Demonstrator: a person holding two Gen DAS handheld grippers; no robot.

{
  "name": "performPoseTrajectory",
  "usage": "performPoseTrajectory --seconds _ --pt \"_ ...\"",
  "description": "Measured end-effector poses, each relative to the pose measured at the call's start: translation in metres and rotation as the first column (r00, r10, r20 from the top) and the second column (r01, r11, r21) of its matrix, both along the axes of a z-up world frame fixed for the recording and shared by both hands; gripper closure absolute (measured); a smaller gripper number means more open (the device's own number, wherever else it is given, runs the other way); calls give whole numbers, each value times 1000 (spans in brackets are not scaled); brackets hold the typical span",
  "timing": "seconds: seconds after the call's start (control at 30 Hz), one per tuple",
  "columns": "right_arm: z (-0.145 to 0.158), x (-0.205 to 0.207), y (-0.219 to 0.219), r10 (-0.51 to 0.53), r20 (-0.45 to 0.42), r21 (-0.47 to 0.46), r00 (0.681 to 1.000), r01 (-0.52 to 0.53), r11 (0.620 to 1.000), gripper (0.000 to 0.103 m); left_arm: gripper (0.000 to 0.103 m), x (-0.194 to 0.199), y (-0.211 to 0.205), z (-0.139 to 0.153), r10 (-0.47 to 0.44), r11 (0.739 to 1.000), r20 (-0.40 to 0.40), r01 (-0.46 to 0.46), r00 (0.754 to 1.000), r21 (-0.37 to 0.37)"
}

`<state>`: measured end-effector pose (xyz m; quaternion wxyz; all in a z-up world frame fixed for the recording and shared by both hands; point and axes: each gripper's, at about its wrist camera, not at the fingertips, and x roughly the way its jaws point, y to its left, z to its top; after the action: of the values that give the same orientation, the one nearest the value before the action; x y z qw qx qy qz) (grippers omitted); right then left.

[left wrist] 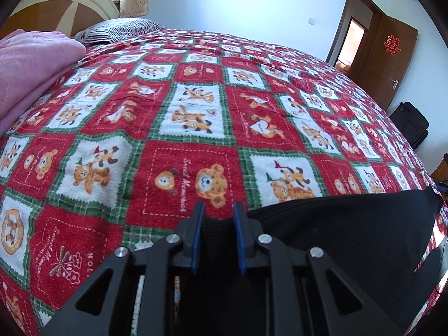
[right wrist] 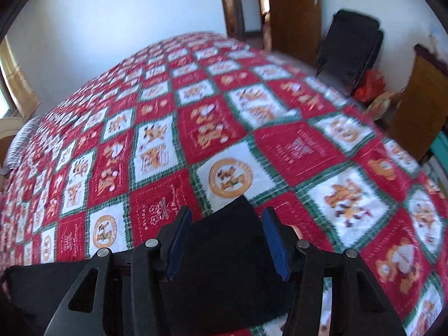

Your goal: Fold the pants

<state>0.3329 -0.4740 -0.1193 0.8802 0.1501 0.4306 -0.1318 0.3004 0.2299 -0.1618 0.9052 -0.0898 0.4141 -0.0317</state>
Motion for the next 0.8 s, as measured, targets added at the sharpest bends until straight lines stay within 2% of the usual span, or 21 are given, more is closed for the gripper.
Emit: performPoseTrajectory --seconds 0.1,0.23,0.4,0.53,0.6,0.7,0.8 --pt "-10 11 -9 -15 -56 -24 998 13 1000 49 82 0 -1 -1 0 1000 -4 0 1000 6" --pt "-19 22 -22 -25 -70 -10 997 25 1000 49 82 2 -4 -2 -1 1000 -13 2 1000 20" --pt "-24 29 -26 9 -76 29 997 -7 1000 49 81 5 -5 -2 -3 999 -22 4 1000 35" --pt "-25 28 -20 54 -83 35 995 -52 998 49 75 5 -5 -1 2 999 -19 -1 1000 51" --pt "-26 29 -14 78 -96 19 992 -77 997 70 75 5 -5 -2 0 999 -20 1 1000 51" --pt "-28 31 -5 95 -120 -28 988 -99 995 84 80 4 -7 -1 -14 999 -16 15 1000 52" --pt "-22 28 -1 91 -107 -46 990 -97 994 93 87 2 -10 2 -39 997 -5 39 999 66"
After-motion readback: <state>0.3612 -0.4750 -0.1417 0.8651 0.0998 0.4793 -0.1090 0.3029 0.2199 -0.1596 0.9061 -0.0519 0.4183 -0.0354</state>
